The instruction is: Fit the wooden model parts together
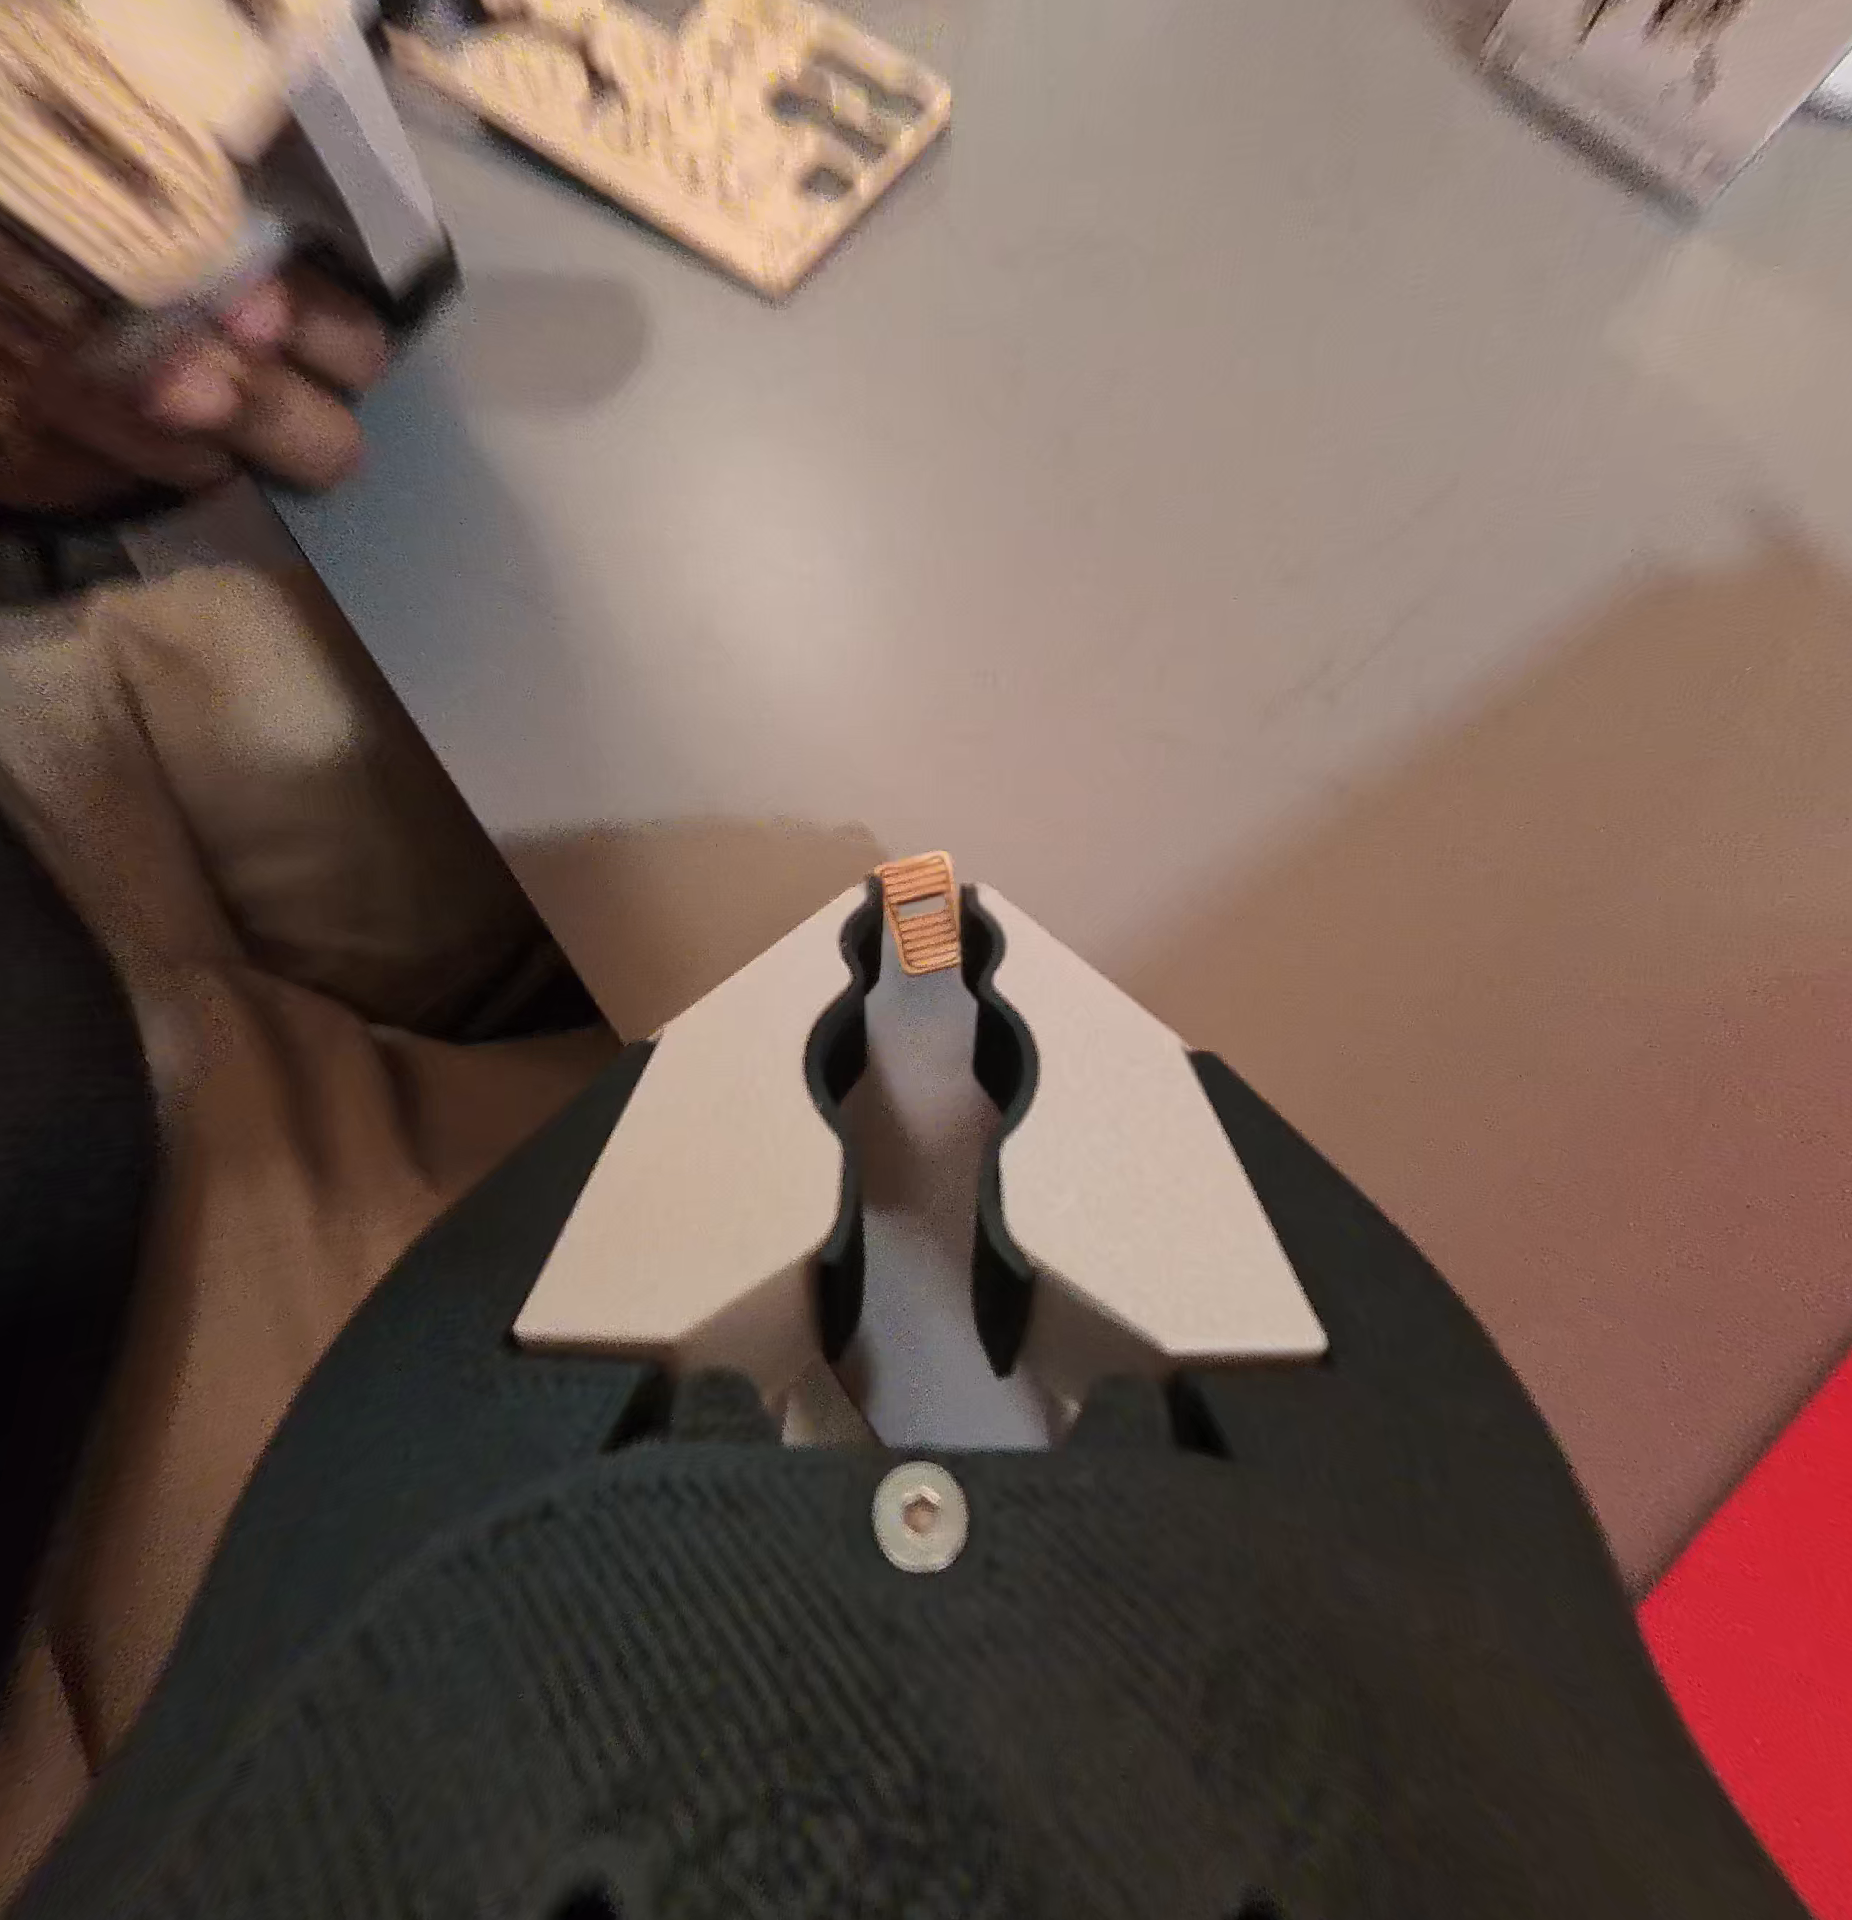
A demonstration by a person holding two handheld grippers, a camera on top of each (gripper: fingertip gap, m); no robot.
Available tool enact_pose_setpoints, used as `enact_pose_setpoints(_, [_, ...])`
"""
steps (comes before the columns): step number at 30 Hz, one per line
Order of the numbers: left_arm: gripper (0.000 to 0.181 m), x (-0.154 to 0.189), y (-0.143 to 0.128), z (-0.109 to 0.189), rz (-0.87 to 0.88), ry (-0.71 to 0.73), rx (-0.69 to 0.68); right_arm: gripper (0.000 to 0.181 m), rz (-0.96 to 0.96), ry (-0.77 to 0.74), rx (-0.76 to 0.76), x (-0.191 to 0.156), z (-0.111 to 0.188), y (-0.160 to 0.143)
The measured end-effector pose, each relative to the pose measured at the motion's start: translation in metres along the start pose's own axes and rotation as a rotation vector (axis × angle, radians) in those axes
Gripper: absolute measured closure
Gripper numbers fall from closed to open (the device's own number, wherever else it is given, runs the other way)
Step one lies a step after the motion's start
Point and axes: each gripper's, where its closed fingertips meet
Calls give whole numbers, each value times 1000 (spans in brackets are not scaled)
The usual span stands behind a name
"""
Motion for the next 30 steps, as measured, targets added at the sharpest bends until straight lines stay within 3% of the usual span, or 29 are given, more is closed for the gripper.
enact_pose_setpoints(1, [175, 0, 0, 0, -6, 1, -1, 167, 4, -10, 59, -3, 5, 12])
enact_pose_setpoints(3, [174, 3, -1, 0, -26, -4, 0, 168, -47, 24, 268, -16, 21, 48])
enact_pose_setpoints(6, [174, 10, 0, 2, -111, -10, 21, 168, -267, 223, 619, -46, 47, 99])
enact_pose_setpoints(8, [173, 14, 0, 2, -207, 14, 36, 169, -400, 335, 714, -60, 48, 111])
enact_pose_setpoints(14, [175, 16, -12, -3, -448, 110, -7, 168, -548, 546, 756, -80, 33, 119])
enact_pose_setpoints(30, [175, 22, -18, -2, -653, 139, -34, 168, -471, 546, 752, -88, 32, 120])
Point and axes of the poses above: each gripper's, where its closed fingertips meet, z back along the fingers, y out of its top, x = y × z across the jaws, and after that the axes turned 13 degrees about y, right-handed
